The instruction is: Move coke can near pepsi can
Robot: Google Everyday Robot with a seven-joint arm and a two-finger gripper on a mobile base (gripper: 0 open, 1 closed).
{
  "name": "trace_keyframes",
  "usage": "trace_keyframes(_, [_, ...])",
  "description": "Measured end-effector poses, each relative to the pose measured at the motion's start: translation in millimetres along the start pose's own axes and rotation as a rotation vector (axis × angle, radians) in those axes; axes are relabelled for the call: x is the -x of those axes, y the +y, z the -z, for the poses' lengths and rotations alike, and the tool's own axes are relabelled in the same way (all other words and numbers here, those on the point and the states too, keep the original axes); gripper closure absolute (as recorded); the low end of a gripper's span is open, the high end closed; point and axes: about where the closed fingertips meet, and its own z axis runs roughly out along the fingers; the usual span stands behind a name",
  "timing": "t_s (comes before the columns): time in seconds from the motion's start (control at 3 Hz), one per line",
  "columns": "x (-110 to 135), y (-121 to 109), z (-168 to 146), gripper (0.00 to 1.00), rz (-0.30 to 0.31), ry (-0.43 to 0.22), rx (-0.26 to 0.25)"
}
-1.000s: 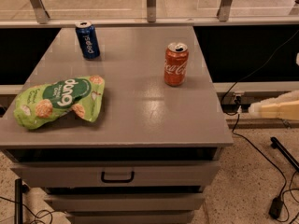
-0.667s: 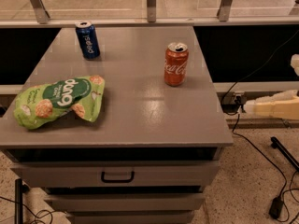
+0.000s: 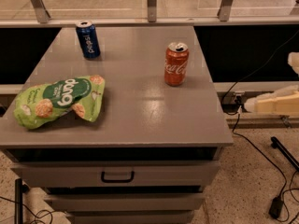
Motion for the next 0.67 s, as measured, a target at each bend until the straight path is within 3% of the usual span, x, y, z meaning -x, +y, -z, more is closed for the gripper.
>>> trace_keyframes(0.67, [1,-3,-38,0.0,0.021,-0.065,0.0])
